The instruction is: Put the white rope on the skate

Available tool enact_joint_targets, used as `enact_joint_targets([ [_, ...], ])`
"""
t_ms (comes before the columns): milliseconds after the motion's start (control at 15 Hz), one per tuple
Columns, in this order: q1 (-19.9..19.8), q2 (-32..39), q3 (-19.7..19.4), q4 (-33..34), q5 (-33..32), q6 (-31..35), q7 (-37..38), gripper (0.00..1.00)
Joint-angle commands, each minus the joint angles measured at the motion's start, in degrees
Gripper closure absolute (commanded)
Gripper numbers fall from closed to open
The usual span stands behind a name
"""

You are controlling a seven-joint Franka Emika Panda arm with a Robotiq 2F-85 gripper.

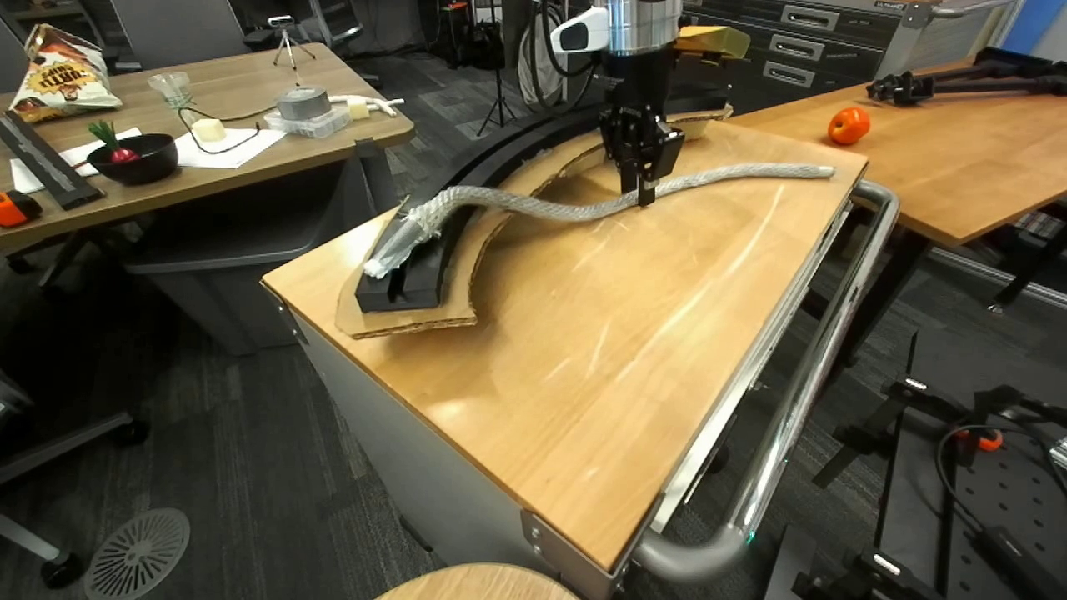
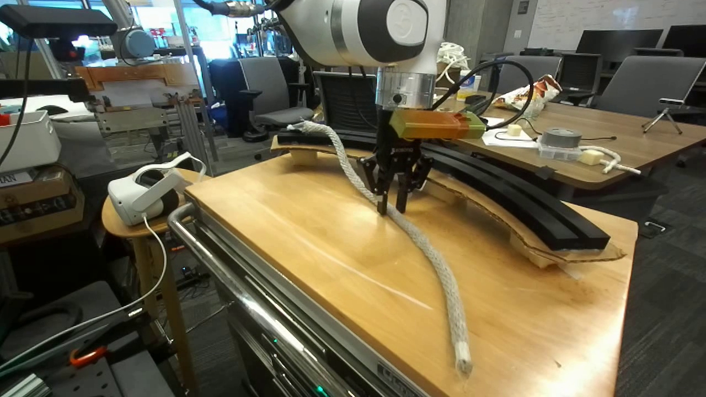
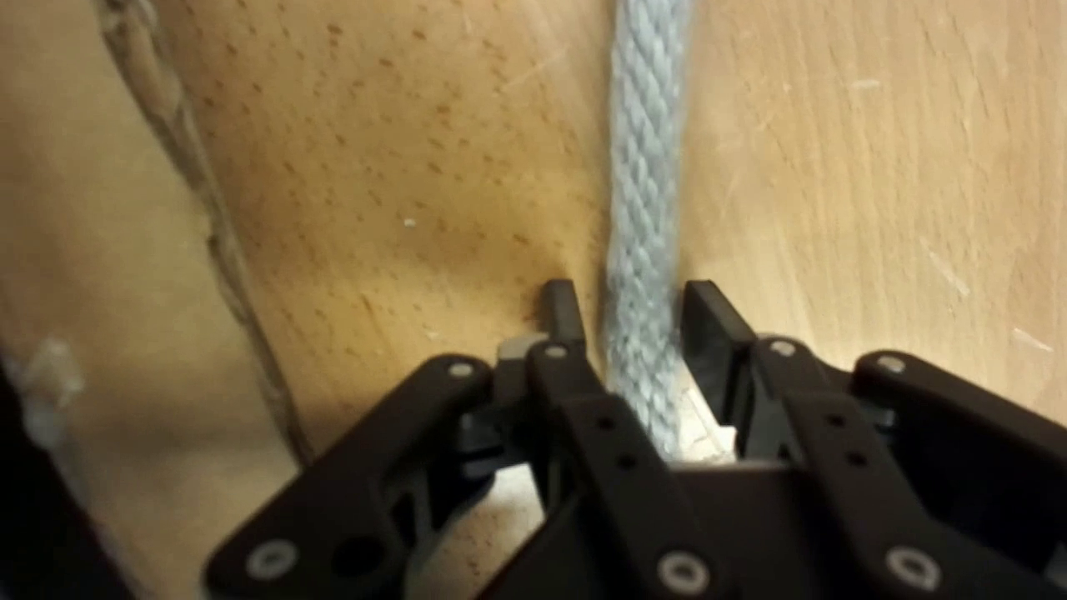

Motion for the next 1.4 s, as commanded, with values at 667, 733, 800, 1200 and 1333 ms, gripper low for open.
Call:
enact_joint_targets([
  [667, 4.2, -5.6, -1.5, -2.8, -8.6, 6.6, 19.6, 0.92],
  [733, 5.0, -6.5, -1.8, -3.1, -11.5, 7.7, 22.5, 0.92],
  [800, 5.8, -7.2, -2.1, -3.2, -14.6, 8.4, 25.6, 0.92],
  [1200, 7.0, -8.9, -1.0, -1.6, -21.7, 7.3, 38.0, 0.92],
  [1333, 6.5, -9.0, -0.4, -1.0, -19.5, 7.4, 38.1, 0.92],
])
